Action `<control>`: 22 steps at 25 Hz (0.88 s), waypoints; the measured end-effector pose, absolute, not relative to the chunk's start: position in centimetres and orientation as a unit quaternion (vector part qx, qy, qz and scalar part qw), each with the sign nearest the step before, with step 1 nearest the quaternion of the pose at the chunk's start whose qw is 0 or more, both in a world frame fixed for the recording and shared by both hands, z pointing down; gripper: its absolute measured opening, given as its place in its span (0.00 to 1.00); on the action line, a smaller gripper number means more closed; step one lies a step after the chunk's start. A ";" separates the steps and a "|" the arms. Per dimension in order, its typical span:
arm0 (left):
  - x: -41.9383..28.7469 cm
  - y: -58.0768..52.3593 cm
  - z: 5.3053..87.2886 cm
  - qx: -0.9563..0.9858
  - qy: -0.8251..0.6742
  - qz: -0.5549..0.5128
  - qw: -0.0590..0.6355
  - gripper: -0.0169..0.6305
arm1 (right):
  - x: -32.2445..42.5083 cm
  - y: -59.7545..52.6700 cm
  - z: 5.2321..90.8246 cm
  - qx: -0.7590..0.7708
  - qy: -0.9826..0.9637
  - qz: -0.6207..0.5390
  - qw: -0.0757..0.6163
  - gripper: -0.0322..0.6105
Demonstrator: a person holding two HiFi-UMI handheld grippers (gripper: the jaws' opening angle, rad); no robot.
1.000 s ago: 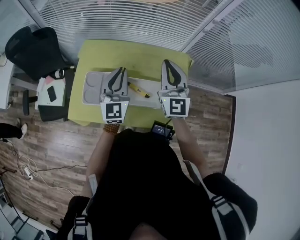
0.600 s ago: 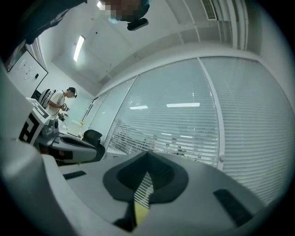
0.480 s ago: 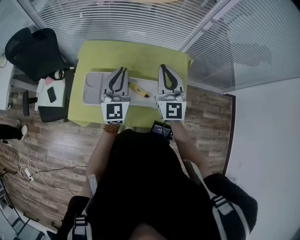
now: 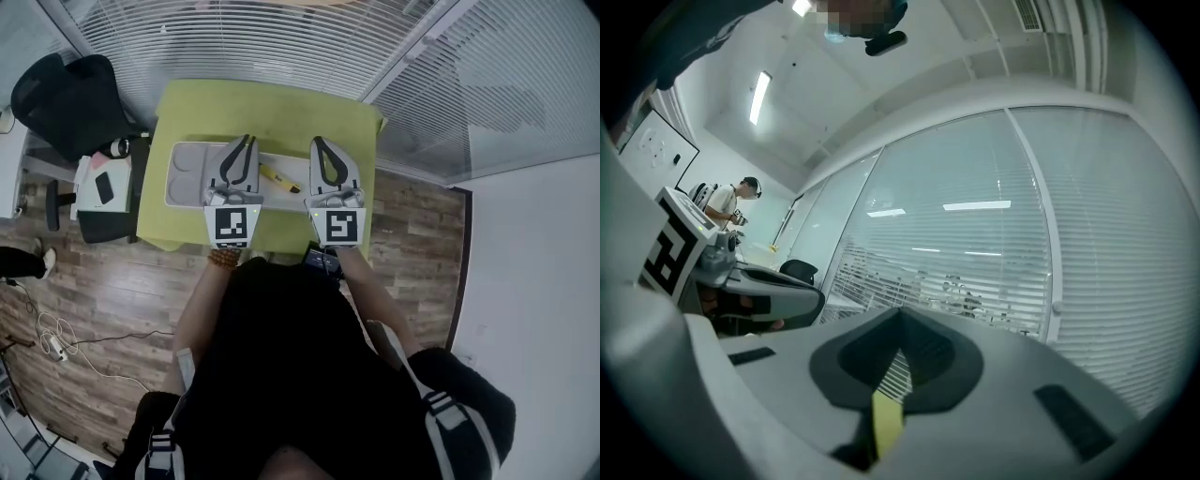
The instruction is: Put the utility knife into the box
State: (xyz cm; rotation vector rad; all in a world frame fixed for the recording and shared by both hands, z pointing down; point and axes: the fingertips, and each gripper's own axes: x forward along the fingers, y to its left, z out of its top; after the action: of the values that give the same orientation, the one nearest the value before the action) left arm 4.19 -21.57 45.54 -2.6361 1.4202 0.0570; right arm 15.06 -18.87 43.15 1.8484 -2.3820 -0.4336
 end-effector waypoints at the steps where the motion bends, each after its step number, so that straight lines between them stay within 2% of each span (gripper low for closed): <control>1: 4.2 -21.5 45.5 -0.878 0.473 0.019 0.074 0.08 | 15.0 -18.8 43.4 0.606 -0.781 -0.139 0.050 0.05; 22: 5.2 -21.2 46.3 -0.885 0.459 0.015 0.073 0.08 | 14.9 -18.2 46.1 0.617 -0.780 -0.089 0.056 0.05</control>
State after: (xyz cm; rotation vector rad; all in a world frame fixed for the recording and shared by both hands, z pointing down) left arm 5.21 -21.21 46.28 -2.6587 1.3783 0.0447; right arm 14.90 -18.24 46.10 1.8711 -2.3661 -0.2707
